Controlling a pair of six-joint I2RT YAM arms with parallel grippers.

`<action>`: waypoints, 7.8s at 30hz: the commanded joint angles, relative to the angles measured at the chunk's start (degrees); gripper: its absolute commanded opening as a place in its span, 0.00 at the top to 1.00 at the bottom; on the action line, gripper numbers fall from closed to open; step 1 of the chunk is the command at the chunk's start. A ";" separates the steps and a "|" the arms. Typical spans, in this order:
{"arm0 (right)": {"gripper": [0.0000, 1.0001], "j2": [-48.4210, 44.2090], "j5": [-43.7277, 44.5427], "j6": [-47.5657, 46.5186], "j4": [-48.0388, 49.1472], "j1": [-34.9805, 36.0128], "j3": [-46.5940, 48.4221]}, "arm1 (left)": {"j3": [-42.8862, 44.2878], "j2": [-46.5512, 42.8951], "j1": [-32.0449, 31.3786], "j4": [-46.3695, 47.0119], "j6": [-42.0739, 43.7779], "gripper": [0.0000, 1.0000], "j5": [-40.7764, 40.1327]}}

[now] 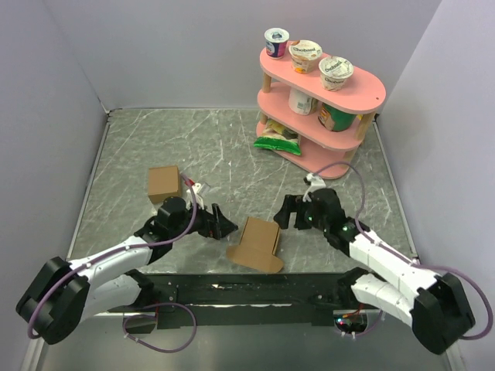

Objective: Fold the paper box

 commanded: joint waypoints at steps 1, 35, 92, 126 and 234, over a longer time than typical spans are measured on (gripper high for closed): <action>0.02 8.16 -21.25 -17.70 3.65 -3.70 6.90 | 1.52 0.39 3.11 0.42 2.81 0.04 8.11; 0.84 57.94 -44.61 -25.83 -0.82 -10.39 32.31 | -0.68 -4.96 4.34 5.79 5.36 0.04 9.39; 0.33 -10.89 -11.23 -5.52 -6.26 -2.50 7.42 | 16.99 23.77 10.50 21.51 16.52 0.20 20.27; 0.62 5.91 13.92 0.28 -14.97 11.32 20.97 | 18.04 20.70 -2.95 11.33 16.79 0.91 -3.98; 0.47 25.43 -6.21 -26.36 -1.25 -5.99 31.61 | 19.80 17.71 -9.19 -3.71 21.97 0.99 -23.42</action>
